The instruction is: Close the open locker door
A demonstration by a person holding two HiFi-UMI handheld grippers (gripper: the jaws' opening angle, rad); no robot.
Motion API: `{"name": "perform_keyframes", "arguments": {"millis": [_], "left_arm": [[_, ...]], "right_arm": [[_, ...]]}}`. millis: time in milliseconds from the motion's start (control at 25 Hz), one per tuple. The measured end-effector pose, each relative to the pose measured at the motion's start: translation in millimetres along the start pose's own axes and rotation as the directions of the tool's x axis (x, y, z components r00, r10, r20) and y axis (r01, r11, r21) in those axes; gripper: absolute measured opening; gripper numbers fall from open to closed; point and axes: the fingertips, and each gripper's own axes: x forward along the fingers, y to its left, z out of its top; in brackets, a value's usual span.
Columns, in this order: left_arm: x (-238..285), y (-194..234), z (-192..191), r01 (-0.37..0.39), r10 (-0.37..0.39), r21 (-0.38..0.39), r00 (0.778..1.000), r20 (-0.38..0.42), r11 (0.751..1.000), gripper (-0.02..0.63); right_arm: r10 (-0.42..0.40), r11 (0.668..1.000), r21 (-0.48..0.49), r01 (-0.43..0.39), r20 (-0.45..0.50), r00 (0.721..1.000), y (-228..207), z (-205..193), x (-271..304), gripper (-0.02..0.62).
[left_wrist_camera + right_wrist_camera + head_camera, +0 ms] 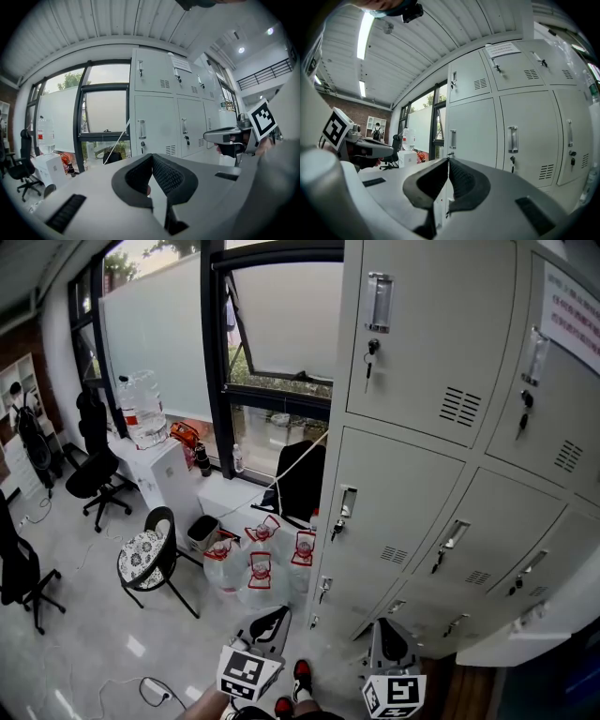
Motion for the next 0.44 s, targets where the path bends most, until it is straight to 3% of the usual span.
{"name": "perform_keyframes", "arguments": {"millis": [440], "left_arm": [[2.3,-4.4,5.6,-0.001,0.001,0.002,1.0,0.009,1.0,0.021]], "right_arm": [[0.008,1.0,-0.013,-0.008,0.014,1.0,-4.4,4.7,0.8,0.021]]}}
